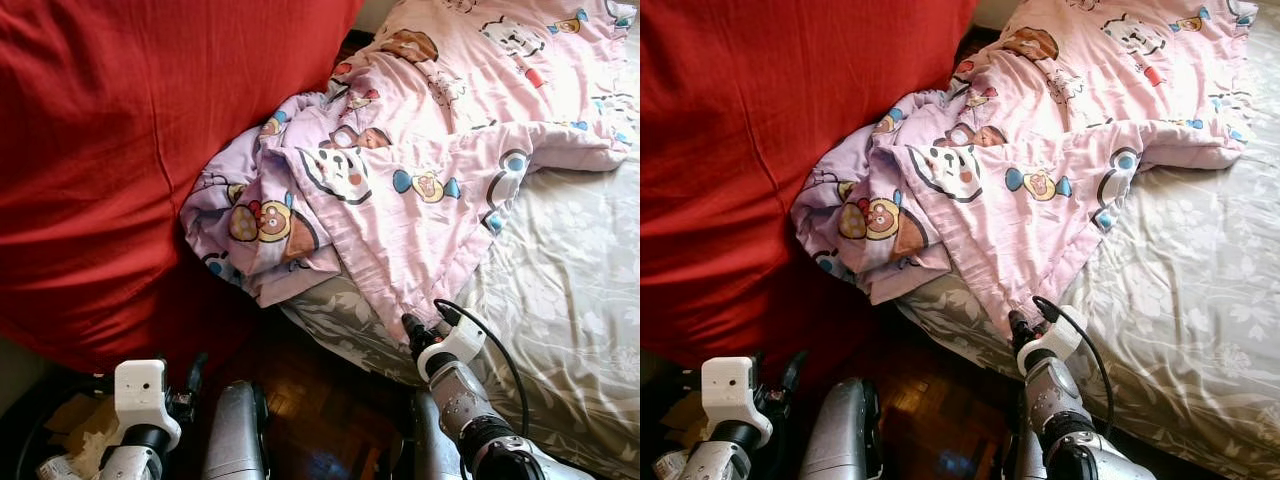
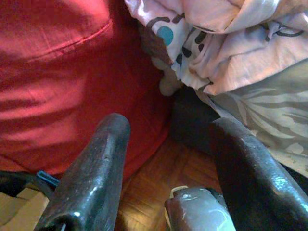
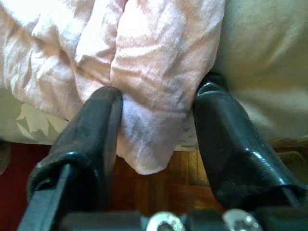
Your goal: Clean up the room
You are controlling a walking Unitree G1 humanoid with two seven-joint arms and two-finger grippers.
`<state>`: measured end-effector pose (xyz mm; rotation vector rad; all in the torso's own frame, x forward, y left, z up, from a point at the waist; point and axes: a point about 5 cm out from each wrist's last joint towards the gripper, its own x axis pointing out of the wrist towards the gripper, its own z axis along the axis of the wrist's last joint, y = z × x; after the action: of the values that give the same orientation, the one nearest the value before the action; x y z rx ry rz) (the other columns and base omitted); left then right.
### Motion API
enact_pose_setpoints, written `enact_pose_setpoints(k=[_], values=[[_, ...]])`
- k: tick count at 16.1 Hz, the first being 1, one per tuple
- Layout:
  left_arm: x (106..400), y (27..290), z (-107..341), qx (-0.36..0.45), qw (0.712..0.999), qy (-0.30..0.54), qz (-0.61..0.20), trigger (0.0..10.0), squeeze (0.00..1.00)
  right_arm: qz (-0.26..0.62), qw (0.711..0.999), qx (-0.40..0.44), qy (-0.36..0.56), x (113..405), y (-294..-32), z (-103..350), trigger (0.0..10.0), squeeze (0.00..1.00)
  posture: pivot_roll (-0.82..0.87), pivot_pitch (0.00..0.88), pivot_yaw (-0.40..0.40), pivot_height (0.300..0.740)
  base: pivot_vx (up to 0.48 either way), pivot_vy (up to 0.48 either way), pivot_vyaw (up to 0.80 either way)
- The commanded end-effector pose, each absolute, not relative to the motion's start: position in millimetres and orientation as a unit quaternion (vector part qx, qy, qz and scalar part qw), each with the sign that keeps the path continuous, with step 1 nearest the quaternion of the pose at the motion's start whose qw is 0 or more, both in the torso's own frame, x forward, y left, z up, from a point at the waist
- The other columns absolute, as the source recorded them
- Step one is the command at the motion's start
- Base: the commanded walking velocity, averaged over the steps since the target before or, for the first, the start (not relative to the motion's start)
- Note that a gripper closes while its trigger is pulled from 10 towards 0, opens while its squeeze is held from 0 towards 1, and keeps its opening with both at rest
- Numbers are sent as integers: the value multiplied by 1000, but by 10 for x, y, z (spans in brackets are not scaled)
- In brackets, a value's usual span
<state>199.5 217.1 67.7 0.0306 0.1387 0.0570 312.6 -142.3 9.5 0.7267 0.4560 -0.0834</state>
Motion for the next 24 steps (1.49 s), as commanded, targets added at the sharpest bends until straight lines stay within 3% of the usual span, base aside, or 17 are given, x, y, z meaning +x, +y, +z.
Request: enact_pose_setpoints(k=[1,13,24], values=[[1941,2168,666,30,996,79,25,10000,0,-28,900,364,238,3090,-1322,51,0,0,254,257,3,572,0,0,0],[1991,2174,652,32,996,79,28,10000,0,-31,904,360,230,3116,-1356,80,0,0,249,234,-4,572,0,0,0],[2298,2118,641,20,998,57,30,10000,0,-95,921,341,160,3050,-1685,87,0,0,179,145,-34,572,0,0,0]])
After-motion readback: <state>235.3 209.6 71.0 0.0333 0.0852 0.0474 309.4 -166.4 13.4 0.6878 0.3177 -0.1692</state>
